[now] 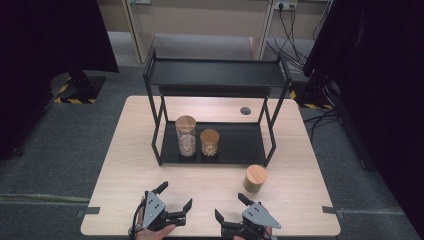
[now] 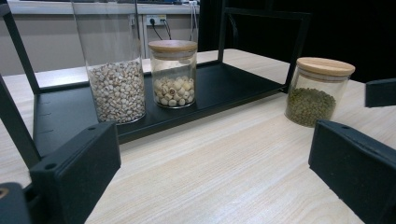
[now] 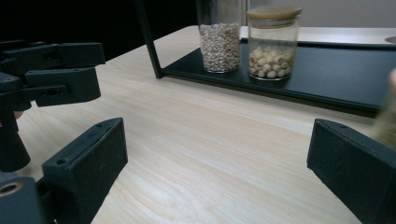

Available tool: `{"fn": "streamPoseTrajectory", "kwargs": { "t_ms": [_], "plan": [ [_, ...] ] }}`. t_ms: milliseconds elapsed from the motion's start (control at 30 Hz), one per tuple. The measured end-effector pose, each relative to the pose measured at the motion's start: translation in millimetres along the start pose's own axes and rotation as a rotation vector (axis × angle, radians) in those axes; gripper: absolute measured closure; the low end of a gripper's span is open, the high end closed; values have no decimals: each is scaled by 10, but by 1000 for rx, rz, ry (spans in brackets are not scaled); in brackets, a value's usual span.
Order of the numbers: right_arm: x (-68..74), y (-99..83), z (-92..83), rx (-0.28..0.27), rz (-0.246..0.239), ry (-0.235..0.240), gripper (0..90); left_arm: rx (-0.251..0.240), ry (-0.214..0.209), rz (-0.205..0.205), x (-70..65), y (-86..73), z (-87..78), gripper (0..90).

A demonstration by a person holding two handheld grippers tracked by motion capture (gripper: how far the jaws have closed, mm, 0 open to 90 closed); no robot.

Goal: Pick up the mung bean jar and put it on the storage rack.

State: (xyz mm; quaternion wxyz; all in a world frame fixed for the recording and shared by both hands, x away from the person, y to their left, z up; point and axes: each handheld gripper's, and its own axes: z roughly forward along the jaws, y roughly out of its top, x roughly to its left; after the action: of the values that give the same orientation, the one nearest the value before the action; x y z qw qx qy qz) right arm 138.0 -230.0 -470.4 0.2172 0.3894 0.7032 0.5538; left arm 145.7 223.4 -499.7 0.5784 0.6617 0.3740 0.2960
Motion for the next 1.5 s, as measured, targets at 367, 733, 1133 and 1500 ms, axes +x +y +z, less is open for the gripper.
{"fn": "streamPoseTrajectory", "kwargs": {
  "t_ms": [367, 733, 1133, 1500],
  "plan": [
    [-28, -63, -206, -25, -18, -92, 54, -1, 0, 0, -1, -1, -1, 16],
    [-135, -75, -216, -47, -9, -202, 54, 0, -1, 1, -4, -4, 5, 16],
    [-244, -42, -27, -49, -11, -283, 56, 3, -1, 1, 2, -5, 11, 16],
    [-294, -13, 90, -43, -15, -303, 58, 5, 0, 1, 1, -6, 15, 16]
  ]
}}
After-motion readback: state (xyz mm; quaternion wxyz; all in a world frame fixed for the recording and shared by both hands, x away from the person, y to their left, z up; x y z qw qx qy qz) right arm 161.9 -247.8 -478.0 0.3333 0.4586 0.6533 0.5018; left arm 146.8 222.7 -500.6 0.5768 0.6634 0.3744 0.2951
